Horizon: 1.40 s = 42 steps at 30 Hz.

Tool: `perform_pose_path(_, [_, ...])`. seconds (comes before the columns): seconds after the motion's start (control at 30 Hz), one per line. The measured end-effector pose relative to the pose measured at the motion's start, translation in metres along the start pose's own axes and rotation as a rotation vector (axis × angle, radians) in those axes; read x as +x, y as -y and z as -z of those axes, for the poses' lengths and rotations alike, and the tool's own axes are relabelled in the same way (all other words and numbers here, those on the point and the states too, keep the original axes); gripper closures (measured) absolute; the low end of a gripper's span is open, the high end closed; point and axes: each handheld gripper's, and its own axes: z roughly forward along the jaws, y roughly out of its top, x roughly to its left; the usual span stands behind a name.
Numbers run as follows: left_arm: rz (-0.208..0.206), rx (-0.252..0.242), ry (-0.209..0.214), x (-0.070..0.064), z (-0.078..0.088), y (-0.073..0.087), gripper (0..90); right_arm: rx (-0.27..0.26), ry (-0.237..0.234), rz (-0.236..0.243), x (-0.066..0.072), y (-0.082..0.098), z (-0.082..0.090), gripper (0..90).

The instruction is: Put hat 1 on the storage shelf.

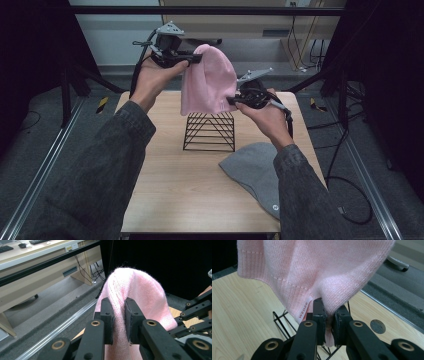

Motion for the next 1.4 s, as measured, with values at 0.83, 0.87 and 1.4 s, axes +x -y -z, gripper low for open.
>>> perform_pose_path(0.83, [-0.048,-0.006,0.002,-0.022,-0.018,0.036,78.1,0.058,0.032,0.054,0.013,0.039,-0.019,81.8])
perform_pose_path(0.87, [-0.048,-0.006,0.004,-0.022,-0.019,0.038,78.1,0.059,0.032,0.05,0.013,0.041,-0.018,81.9])
perform_pose_path(1.4, [-0.045,0.011,0.032,-0.039,-0.024,0.069,78.6,0.121,0.02,0.032,0.019,0.067,-0.027,66.4])
